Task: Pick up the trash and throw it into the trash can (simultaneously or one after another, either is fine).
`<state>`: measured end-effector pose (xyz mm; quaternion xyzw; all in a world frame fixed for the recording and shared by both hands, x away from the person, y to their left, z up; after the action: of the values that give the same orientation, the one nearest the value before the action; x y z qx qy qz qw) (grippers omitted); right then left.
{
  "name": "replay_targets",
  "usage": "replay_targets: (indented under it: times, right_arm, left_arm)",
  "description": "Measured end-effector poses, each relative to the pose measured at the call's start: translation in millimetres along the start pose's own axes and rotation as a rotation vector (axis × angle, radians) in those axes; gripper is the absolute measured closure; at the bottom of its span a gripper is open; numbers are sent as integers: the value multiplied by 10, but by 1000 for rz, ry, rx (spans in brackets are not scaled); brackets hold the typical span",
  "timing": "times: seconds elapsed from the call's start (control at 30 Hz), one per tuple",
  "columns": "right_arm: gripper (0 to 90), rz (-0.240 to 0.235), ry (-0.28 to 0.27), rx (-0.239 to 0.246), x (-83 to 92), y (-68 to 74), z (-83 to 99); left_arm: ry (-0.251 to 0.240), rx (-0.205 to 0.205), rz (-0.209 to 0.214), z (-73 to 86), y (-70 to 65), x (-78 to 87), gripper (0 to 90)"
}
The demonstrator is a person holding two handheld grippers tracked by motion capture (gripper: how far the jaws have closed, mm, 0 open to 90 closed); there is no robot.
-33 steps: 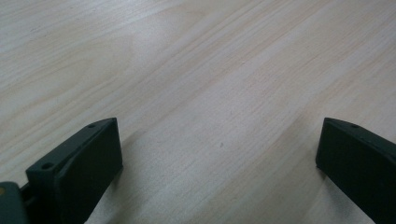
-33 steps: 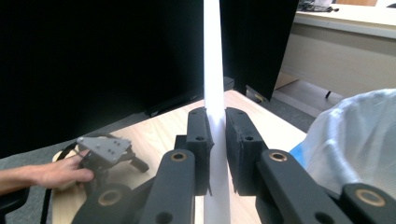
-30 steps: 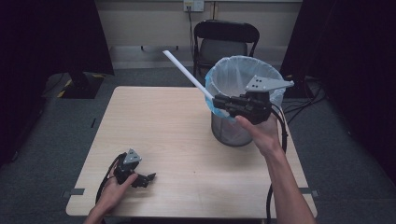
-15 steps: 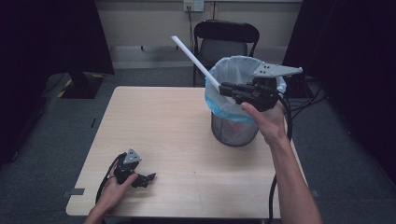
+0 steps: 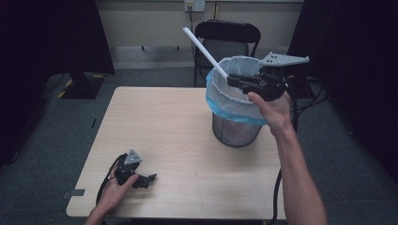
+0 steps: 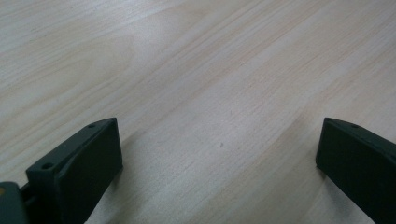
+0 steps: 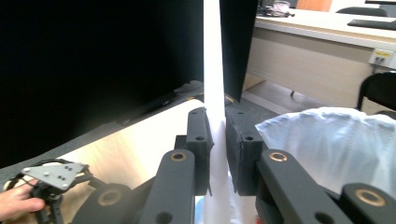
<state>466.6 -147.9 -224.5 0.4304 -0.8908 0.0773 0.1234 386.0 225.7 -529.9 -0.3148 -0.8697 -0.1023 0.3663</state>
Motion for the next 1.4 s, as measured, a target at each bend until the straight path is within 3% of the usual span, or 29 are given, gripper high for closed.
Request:
replay_targets:
  times: [0.37, 0.63, 0.77, 0.97, 1.27, 1.4]
  right_arm:
    - [809, 67, 64, -32, -23, -281, 103]
    - [802, 93, 118, -43, -65, -391, 186]
    - [792, 114, 116, -66, -54, -450, 206]
    - [680, 143, 127, -87, -71, -513, 253]
    - [485, 132, 129, -107, -101, -524, 281]
    - [415, 106, 122, -113, -118, -512, 274]
  left_arm:
    - [0, 0, 0, 0, 0, 0, 0]
    - [0, 0, 0, 0, 0, 0, 0]
    - [0, 0, 0, 0, 0, 0, 0]
    - [0, 0, 0, 0, 0, 0, 0]
    - [0, 0, 0, 0, 0, 0, 0]
    - [0, 0, 0, 0, 0, 0, 0]
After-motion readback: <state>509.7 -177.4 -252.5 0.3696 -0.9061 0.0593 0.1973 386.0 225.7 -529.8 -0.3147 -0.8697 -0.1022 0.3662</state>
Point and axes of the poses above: each handheld gripper's, and its own axes: x roughly backward along the jaws, z roughly out of its underside, y roughly to its left, the point moved 4 cm from there along -x, roughly forward along the jaws, and after that the axes turned 4 degrees about x, right-handed, at the moved point
